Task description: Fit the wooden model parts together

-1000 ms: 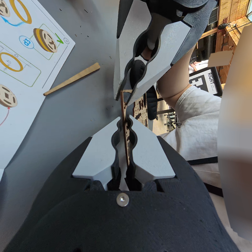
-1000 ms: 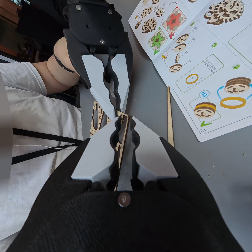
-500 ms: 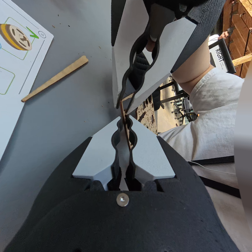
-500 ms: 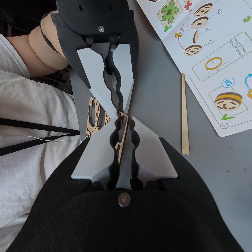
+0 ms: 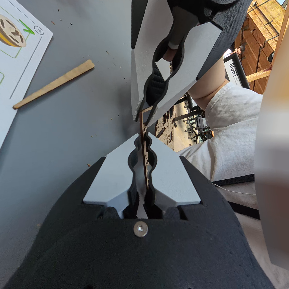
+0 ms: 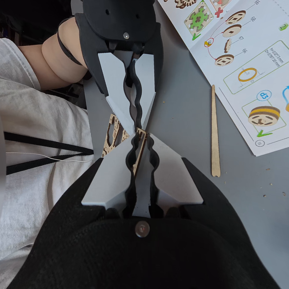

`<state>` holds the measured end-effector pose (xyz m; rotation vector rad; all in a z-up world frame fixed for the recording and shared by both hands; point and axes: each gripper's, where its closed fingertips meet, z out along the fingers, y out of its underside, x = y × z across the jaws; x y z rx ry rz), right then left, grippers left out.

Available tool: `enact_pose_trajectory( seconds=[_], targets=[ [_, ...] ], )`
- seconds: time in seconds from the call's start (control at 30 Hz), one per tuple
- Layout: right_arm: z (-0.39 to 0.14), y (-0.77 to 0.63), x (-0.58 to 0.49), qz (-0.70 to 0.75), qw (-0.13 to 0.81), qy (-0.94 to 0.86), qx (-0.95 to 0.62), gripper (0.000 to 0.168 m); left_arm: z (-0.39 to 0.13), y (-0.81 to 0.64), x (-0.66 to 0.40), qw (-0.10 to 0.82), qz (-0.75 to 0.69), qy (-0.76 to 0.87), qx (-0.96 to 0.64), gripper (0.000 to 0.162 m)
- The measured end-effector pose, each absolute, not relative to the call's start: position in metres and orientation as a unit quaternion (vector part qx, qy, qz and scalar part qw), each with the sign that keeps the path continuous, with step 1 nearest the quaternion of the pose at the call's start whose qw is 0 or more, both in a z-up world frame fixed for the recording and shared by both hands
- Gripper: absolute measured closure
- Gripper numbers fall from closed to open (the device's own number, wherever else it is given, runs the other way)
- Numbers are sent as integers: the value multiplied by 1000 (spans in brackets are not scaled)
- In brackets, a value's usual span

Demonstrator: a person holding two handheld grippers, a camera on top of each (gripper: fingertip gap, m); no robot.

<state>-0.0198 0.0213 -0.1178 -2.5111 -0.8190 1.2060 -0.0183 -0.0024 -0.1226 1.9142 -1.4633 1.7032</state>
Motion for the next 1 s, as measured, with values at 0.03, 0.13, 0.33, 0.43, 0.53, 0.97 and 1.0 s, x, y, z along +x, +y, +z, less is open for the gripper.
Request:
enact_pose_trajectory(
  seconds=[0.03, 0.13, 0.33, 0.43, 0.53, 0.97, 1.0],
  targets=[
    [-117, 21, -20, 414, 119, -279, -858, 160, -122, -2, -18, 96, 576, -493, 646, 160],
    [-119, 22, -20, 413, 116, -279, -859, 158, -124, -2, -19, 97, 570, -495, 649, 160],
    [-122, 21, -21, 406, 103, -283, -862, 158, -126, -4, -19, 97, 563, -501, 650, 160],
    [-123, 17, -21, 401, 94, -300, -861, 159, -127, -6, -19, 99, 559, -505, 650, 160],
    [-122, 16, -22, 394, 94, -309, -860, 158, -124, -7, -20, 95, 563, -504, 647, 161],
    [-124, 16, -25, 324, 171, -318, -874, 158, -127, -8, -23, 77, 555, -501, 659, 161],
    [-125, 16, -26, 319, 175, -318, -875, 158, -127, -8, -23, 75, 554, -502, 660, 161]
  ],
)
